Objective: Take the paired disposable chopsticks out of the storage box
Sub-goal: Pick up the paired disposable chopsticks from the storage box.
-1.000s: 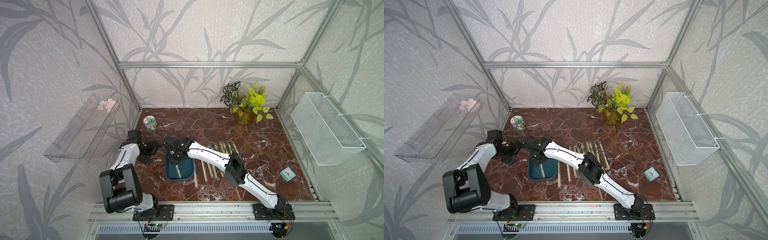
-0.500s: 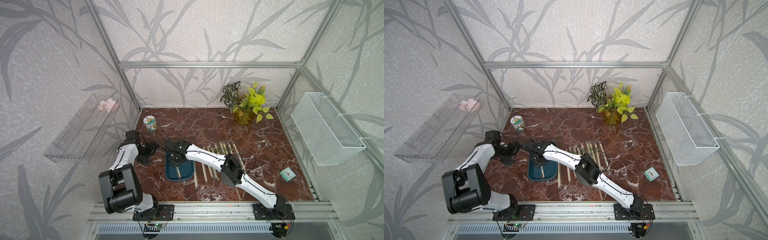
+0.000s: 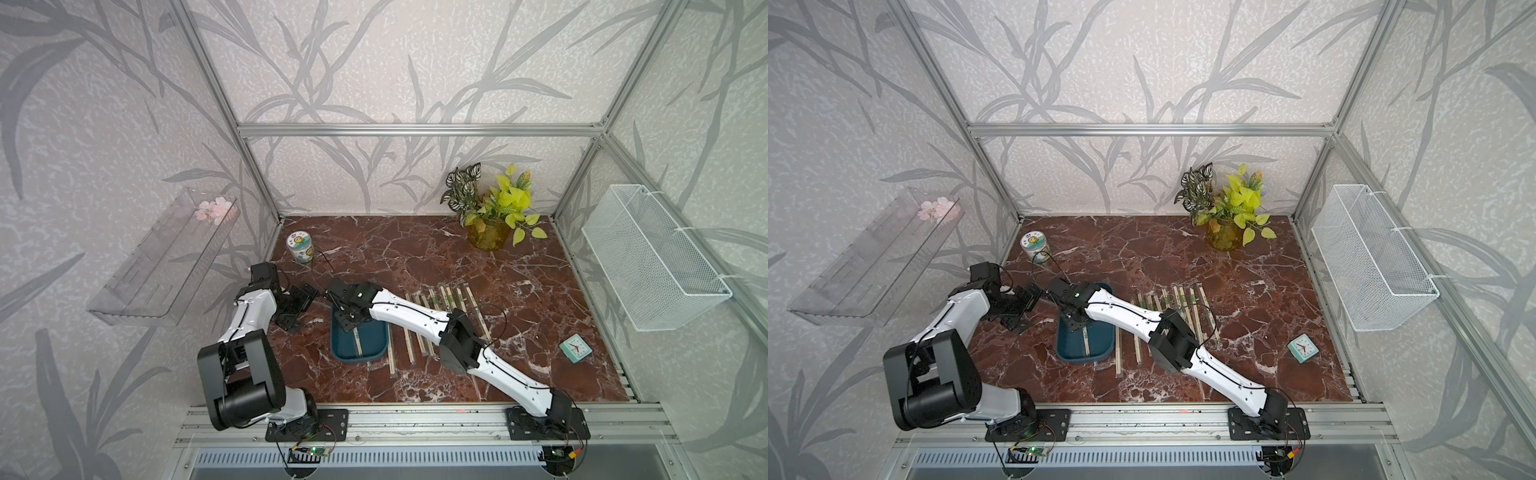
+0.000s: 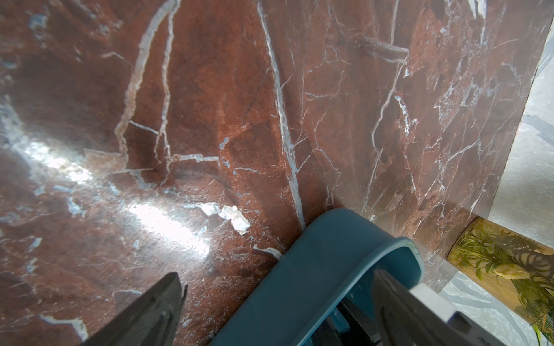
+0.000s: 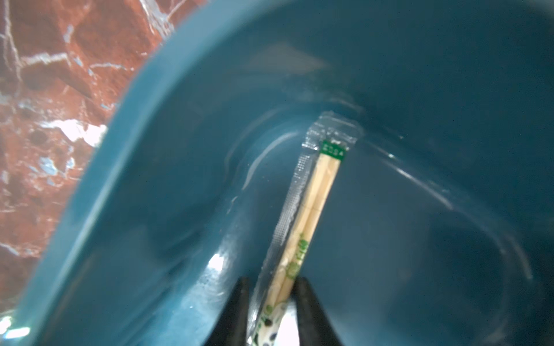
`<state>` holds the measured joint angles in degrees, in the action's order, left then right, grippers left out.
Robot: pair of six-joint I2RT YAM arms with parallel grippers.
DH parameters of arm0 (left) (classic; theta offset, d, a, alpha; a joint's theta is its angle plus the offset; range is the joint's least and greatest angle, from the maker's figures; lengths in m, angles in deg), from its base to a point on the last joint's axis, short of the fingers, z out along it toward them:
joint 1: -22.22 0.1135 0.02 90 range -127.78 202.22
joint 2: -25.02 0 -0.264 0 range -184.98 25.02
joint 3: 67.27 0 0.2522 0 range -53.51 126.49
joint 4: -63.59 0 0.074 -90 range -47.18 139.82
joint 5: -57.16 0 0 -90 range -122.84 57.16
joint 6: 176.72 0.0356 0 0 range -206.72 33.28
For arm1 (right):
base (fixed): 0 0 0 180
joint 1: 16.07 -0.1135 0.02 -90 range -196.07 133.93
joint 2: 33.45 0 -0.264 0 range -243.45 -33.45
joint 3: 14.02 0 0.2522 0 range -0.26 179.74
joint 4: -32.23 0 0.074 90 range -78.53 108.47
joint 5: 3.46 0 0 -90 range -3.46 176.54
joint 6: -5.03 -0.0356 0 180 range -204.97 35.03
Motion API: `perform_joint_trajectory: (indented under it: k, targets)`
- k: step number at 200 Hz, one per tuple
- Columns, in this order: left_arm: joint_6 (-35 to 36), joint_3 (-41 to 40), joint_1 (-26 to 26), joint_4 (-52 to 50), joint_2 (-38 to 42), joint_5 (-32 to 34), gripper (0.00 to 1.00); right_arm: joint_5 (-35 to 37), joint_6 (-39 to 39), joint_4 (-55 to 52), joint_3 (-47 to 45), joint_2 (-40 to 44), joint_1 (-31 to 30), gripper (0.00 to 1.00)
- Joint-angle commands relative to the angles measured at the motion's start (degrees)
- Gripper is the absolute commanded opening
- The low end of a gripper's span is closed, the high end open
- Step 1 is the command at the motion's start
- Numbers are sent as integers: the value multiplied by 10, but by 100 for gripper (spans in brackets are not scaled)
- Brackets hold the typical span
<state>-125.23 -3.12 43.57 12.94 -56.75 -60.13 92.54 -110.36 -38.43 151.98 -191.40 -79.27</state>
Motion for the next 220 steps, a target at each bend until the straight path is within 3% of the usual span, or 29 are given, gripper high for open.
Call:
perform_joint_trajectory:
  k: [1,35,220]
  targets:
    - [10,-8,5,-8,12,-7,99,-5,-4,-27,3,-22,0,20]
    - [10,-9,4,-6,12,-9,99,-20,-7,-19,3,-5,2,11]
    - [17,-8,5,7,4,-32,99,-46,-35,2,-6,108,26,2]
